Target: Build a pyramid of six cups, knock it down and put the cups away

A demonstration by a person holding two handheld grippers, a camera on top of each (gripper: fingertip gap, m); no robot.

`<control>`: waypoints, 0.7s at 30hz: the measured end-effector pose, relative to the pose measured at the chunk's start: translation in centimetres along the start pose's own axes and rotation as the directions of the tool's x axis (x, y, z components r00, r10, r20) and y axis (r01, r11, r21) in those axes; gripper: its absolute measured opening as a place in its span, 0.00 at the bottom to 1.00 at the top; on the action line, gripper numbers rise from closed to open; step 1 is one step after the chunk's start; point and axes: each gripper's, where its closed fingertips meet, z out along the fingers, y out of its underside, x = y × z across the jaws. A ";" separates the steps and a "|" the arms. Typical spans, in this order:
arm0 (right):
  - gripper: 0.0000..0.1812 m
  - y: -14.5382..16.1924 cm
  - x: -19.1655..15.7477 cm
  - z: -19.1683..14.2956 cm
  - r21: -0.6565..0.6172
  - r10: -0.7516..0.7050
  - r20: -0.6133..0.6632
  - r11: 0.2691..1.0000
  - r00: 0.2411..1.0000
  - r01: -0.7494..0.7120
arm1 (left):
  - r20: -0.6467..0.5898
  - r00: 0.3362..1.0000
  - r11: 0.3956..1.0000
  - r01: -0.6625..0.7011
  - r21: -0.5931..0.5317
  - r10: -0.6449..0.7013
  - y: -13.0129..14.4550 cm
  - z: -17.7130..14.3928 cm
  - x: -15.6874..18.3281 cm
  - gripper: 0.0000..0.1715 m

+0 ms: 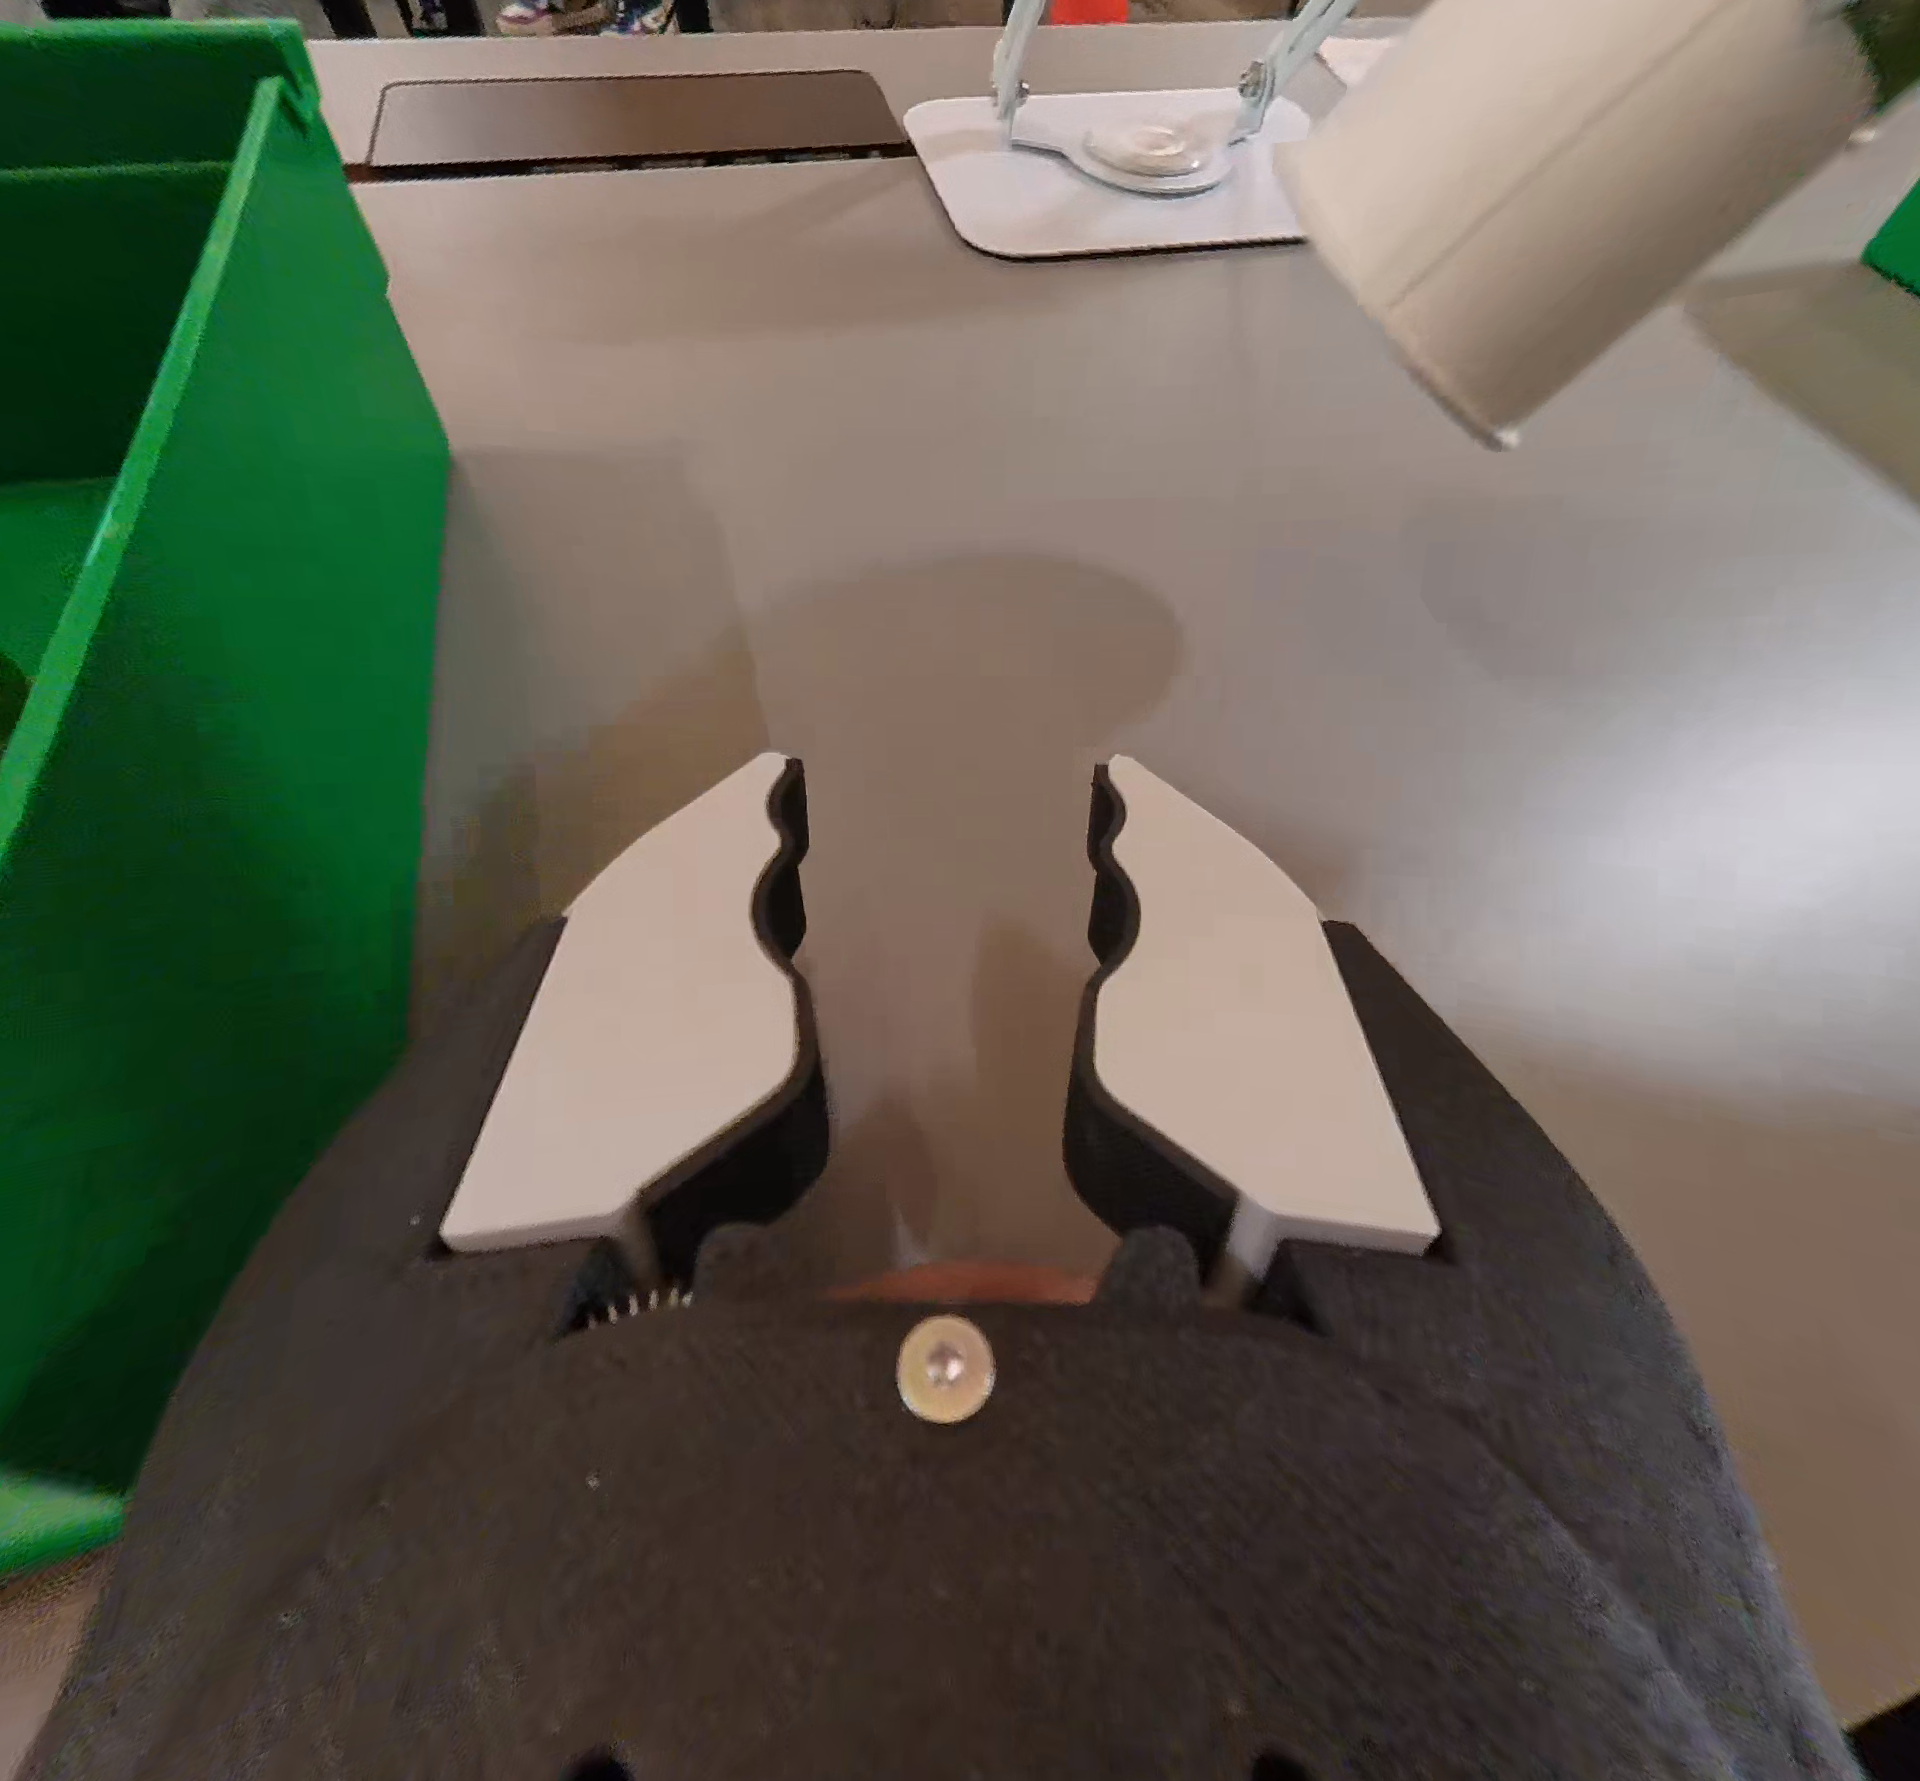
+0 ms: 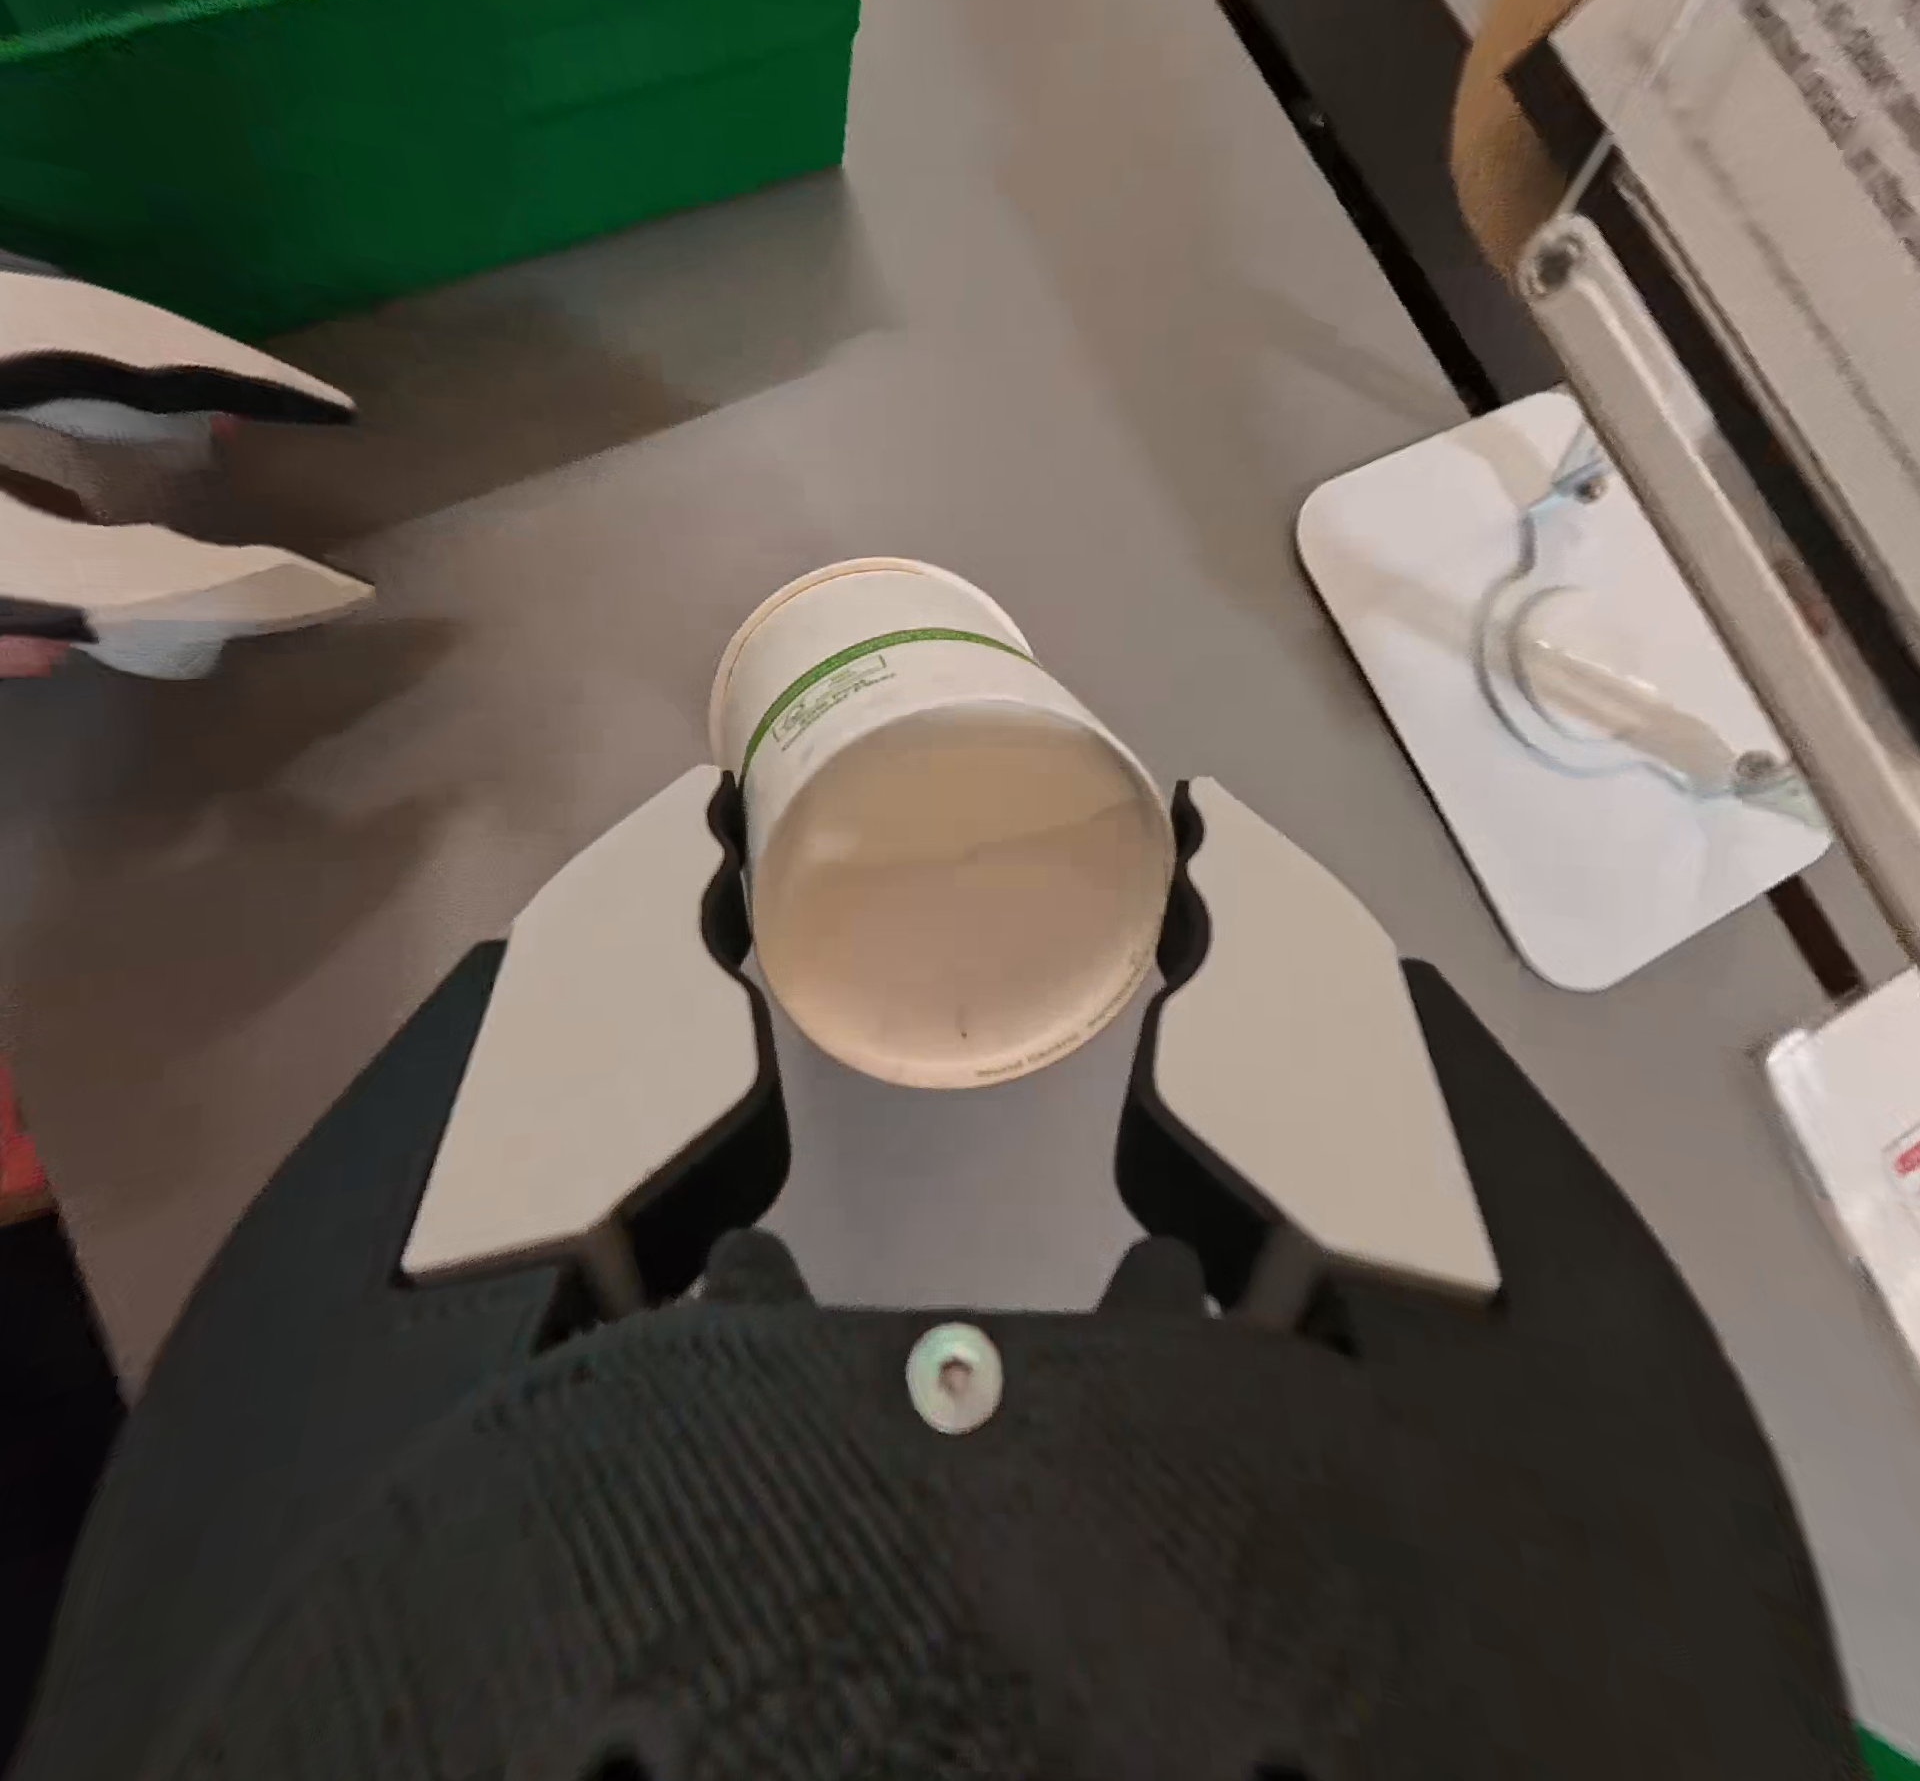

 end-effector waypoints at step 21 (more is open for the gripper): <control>0.44 1.3 -2.3 8.6 -0.372 -0.254 0.093 0.888 0.963 0.270 | 0.103 0.995 0.999 -0.010 -0.030 0.013 4.0 -5.4 -2.3 0.32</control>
